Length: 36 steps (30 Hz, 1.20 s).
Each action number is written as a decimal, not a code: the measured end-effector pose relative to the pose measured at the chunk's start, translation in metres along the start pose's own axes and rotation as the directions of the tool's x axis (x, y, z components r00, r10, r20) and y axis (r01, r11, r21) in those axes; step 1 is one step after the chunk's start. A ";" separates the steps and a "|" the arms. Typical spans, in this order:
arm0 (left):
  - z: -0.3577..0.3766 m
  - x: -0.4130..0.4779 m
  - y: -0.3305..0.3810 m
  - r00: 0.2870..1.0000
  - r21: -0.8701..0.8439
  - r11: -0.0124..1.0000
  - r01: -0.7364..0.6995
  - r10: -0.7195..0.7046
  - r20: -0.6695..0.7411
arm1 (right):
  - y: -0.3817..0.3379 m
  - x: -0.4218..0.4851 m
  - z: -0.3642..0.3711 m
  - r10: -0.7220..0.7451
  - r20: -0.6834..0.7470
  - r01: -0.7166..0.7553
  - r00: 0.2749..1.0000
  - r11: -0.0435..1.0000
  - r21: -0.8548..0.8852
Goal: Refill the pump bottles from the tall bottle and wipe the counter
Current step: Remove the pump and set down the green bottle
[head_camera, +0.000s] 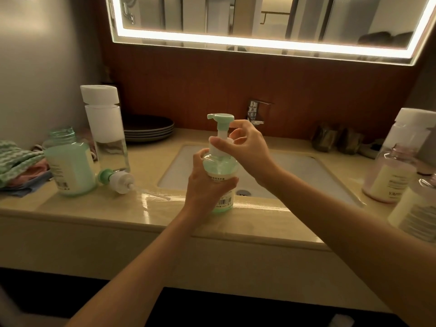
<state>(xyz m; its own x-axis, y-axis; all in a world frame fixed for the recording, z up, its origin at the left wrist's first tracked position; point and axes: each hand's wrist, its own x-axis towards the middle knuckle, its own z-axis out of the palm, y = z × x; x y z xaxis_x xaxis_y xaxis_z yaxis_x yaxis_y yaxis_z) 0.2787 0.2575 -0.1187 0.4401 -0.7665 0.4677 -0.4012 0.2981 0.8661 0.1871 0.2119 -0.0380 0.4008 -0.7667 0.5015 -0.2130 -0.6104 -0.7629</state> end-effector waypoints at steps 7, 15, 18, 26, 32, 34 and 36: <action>0.000 0.000 -0.003 1.000 0.014 1.000 -0.005 0.005 -0.004 | -0.005 -0.001 -0.001 0.071 0.109 -0.092 0.992 0.975 0.202; 0.001 0.000 -0.002 1.000 0.038 0.999 -0.003 0.003 -0.001 | -0.003 0.001 0.007 0.041 0.005 -0.041 0.999 0.999 -0.003; 0.000 0.000 -0.003 1.000 0.041 0.999 -0.014 0.014 -0.003 | -0.006 -0.001 0.005 0.098 0.085 -0.109 0.991 0.985 0.131; 0.000 0.000 -0.002 1.000 0.044 0.999 -0.011 0.011 -0.001 | -0.004 -0.001 0.009 0.051 0.042 -0.052 0.998 0.998 0.021; 0.000 0.000 -0.004 1.000 0.039 0.999 -0.008 0.007 0.002 | -0.006 -0.003 0.007 0.071 0.075 -0.080 0.995 0.990 0.116; 0.000 0.000 -0.005 1.000 0.040 0.999 -0.006 0.006 -0.001 | -0.007 -0.004 0.006 0.099 0.116 -0.123 0.988 0.966 0.226; -0.001 0.000 -0.004 1.000 0.043 0.999 -0.009 0.009 -0.004 | -0.007 -0.005 0.007 0.096 0.139 -0.129 0.986 0.959 0.253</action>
<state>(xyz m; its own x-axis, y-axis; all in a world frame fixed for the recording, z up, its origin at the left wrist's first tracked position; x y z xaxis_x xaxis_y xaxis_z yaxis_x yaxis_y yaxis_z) 0.2811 0.2564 -0.1223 0.4398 -0.7613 0.4764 -0.4393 0.2803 0.8535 0.1930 0.2213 -0.0378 0.4984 -0.7867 0.3642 -0.0303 -0.4356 -0.8996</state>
